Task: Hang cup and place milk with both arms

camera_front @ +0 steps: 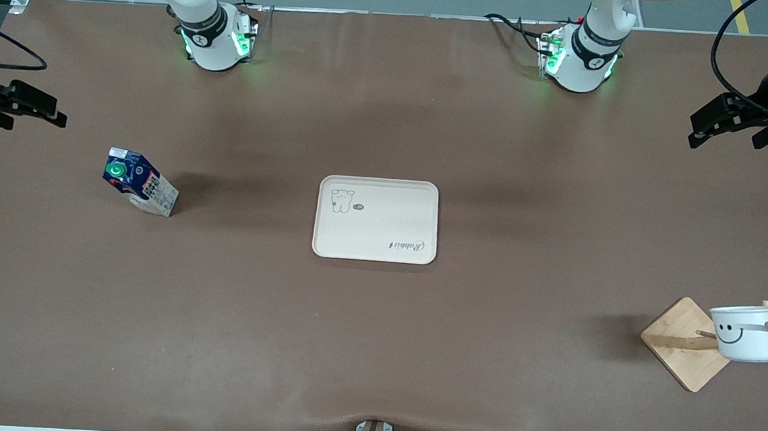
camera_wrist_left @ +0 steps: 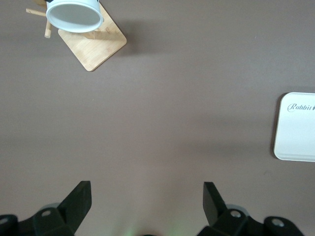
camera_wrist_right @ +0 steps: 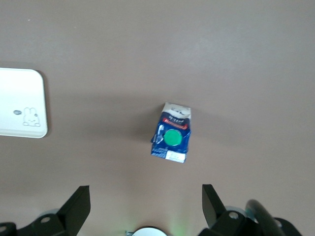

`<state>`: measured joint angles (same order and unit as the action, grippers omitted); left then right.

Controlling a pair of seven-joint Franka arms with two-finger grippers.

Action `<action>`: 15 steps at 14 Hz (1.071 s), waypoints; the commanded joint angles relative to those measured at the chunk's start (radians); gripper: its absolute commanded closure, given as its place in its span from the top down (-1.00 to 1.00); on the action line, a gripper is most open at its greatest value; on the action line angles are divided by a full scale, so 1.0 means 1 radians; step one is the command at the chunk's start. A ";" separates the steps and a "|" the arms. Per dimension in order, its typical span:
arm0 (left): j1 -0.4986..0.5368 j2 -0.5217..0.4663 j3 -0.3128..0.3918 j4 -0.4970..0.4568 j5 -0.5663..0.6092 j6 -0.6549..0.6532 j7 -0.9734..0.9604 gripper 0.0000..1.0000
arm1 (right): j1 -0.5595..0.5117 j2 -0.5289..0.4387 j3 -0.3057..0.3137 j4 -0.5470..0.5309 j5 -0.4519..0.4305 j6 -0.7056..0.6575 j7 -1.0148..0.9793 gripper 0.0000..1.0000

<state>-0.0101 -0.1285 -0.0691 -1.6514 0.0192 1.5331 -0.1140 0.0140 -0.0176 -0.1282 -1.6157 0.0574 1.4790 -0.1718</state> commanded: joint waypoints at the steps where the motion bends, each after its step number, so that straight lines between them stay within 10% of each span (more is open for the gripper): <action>1: -0.004 -0.005 0.008 0.002 -0.013 0.001 0.014 1.00 | 0.009 -0.027 0.001 -0.013 -0.031 0.018 -0.031 1.00; 15: -0.004 -0.003 0.006 0.025 -0.002 -0.008 0.001 1.00 | 0.006 -0.035 0.001 0.033 -0.031 0.043 -0.045 1.00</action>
<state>-0.0102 -0.1286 -0.0669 -1.6361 0.0192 1.5331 -0.1145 0.0185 -0.0340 -0.1270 -1.5867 0.0439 1.5213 -0.2073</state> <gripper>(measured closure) 0.000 0.000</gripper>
